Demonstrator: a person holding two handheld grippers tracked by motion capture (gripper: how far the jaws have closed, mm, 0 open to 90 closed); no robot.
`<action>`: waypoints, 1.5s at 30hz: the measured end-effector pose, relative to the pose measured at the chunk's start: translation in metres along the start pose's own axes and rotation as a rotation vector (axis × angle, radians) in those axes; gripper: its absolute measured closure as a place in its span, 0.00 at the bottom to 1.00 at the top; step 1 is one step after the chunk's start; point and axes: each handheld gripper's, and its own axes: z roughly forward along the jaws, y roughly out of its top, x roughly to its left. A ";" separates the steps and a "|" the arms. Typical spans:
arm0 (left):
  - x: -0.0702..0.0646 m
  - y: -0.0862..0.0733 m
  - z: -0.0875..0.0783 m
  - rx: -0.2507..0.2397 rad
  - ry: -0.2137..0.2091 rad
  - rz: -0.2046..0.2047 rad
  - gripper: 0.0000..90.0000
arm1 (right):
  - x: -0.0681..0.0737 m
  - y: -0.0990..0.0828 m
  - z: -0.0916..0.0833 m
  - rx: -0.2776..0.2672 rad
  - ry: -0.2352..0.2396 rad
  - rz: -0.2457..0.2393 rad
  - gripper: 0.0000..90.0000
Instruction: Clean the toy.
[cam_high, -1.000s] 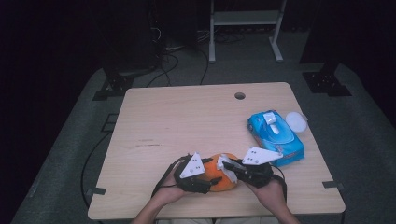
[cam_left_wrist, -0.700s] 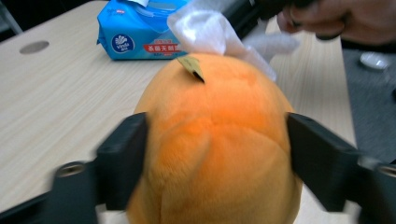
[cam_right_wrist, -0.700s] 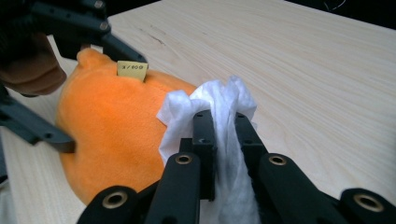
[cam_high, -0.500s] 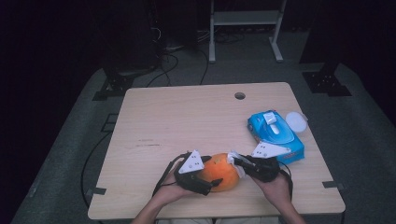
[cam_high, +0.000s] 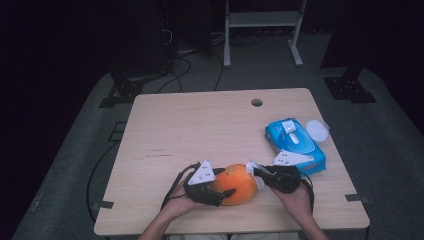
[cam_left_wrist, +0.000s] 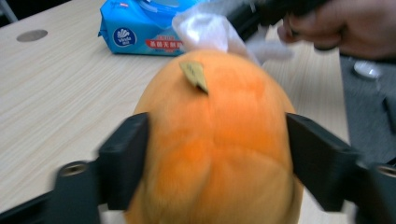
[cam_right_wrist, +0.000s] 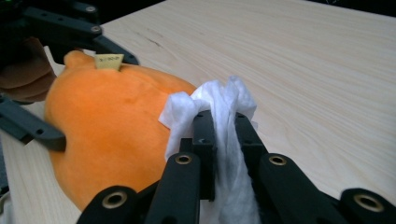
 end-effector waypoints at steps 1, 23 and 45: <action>-0.001 0.001 0.001 -0.005 0.003 0.007 0.22 | 0.001 0.001 0.001 -0.007 0.008 -0.005 0.91; 0.008 -0.012 -0.005 0.003 0.021 0.026 0.40 | -0.002 -0.005 0.001 0.020 0.039 0.013 0.91; -0.003 -0.010 0.002 0.000 0.032 0.060 0.40 | 0.013 0.006 -0.001 -0.029 0.075 -0.007 0.91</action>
